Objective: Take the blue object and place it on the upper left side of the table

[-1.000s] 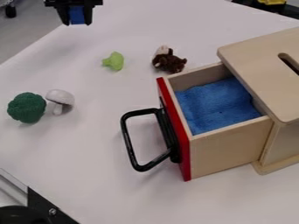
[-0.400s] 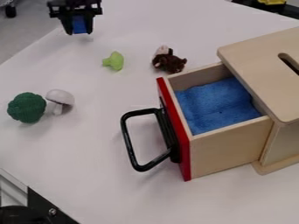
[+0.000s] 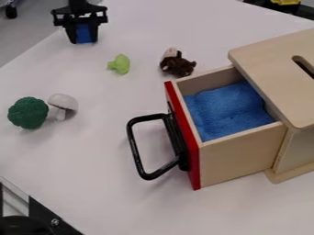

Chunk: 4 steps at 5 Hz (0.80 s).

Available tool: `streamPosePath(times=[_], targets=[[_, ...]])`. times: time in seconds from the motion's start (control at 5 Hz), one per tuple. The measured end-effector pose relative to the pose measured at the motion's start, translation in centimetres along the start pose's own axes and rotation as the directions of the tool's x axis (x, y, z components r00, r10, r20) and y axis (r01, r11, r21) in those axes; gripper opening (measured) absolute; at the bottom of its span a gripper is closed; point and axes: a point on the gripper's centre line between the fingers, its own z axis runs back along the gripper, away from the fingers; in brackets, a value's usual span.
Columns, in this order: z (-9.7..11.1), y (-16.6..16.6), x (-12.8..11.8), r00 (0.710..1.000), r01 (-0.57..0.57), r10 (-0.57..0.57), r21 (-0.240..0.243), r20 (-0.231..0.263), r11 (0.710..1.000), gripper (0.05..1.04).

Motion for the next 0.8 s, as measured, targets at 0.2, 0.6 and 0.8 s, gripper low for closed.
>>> streamPosePath(times=[0.2, 0.6, 0.8], targets=[[-0.14, 0.02, 0.22, 1.000, -0.005, 0.005, 0.002, 0.019, 1.000, 0.674], [-0.28, -0.23, -0.07, 1.000, -0.022, 0.022, -0.036, 0.000, 0.999, 1.001], [0.36, -0.41, -0.24, 0.999, -0.022, 0.020, -0.076, -0.032, 0.997, 1.001]])
